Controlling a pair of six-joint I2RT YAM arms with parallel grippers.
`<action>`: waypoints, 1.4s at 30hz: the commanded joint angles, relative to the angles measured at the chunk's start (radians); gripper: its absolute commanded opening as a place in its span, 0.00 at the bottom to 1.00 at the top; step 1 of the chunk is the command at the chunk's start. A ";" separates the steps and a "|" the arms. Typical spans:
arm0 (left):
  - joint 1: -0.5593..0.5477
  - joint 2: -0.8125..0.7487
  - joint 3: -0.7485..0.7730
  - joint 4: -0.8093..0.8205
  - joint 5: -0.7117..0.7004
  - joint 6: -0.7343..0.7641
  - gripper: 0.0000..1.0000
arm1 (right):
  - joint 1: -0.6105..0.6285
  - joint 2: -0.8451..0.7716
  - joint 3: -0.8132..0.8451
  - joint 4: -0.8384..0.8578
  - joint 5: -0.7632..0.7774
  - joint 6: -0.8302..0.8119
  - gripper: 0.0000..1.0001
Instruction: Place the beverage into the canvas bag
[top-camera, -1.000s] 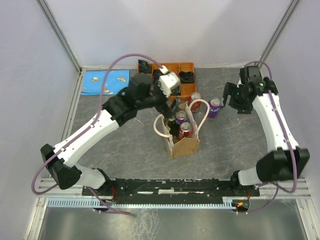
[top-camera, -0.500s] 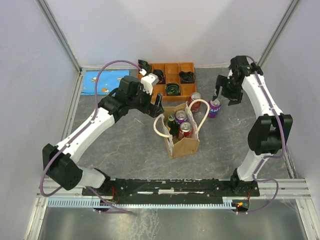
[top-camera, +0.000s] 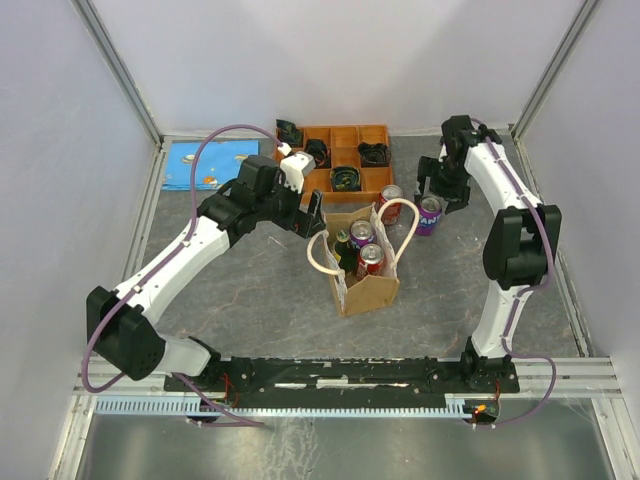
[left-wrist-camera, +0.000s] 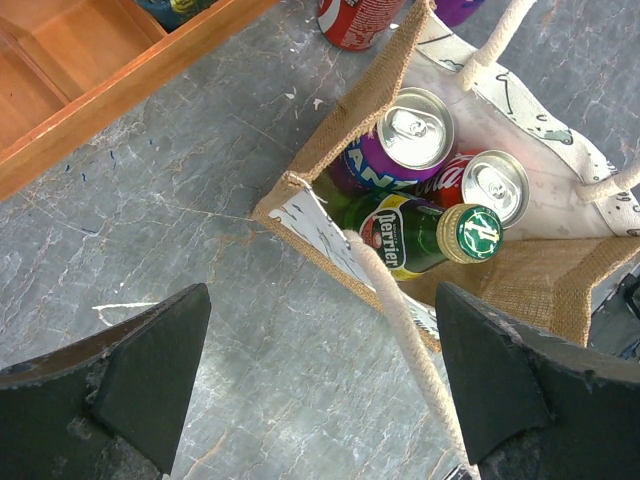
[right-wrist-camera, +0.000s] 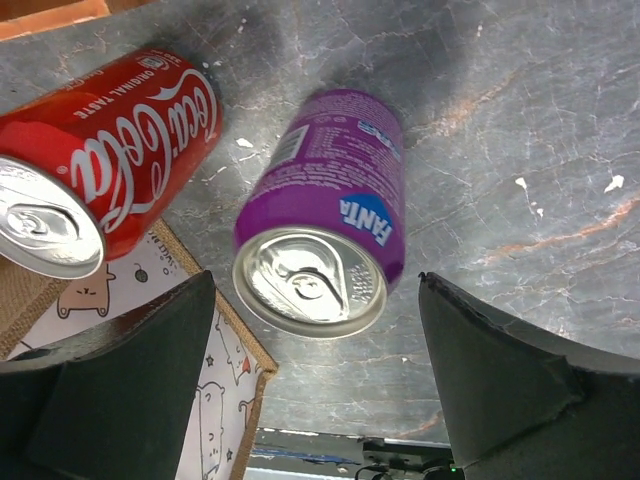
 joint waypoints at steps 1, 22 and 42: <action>0.007 -0.016 0.001 0.026 0.021 -0.038 0.99 | 0.014 0.013 0.079 0.025 0.004 0.002 0.91; 0.006 0.047 0.034 0.032 0.044 -0.038 0.98 | 0.021 0.072 0.067 -0.033 0.109 -0.008 0.39; 0.008 0.052 0.028 0.034 0.072 -0.038 0.97 | 0.023 0.084 0.069 -0.167 0.037 -0.095 0.80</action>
